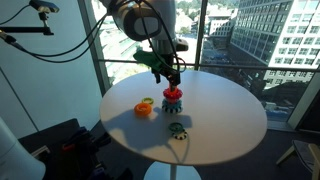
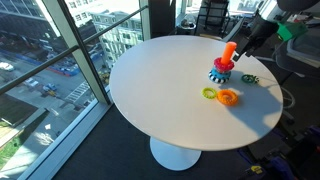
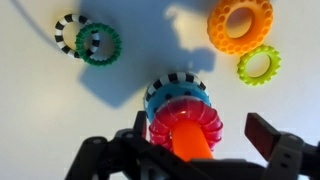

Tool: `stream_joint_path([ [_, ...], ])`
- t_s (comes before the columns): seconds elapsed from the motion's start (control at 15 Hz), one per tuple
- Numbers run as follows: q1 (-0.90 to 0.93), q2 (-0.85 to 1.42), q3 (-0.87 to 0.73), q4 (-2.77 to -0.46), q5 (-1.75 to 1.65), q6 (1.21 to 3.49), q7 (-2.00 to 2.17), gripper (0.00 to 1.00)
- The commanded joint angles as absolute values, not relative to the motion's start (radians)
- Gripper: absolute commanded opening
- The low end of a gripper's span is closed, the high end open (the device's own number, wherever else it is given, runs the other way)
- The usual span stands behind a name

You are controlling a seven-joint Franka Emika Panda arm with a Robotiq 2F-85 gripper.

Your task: Take a ring off of the ring toss

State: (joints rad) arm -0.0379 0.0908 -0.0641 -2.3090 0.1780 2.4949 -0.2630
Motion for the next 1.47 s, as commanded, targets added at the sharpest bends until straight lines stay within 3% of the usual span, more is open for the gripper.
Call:
stream_joint_path([
  [0.0, -0.048, 0.161, -0.037, -2.262, 0.196, 2.534, -0.276, 1.0],
  [1.4, -0.033, 0.282, -0.027, -2.209, 0.065, 2.608, -0.109, 1.0],
])
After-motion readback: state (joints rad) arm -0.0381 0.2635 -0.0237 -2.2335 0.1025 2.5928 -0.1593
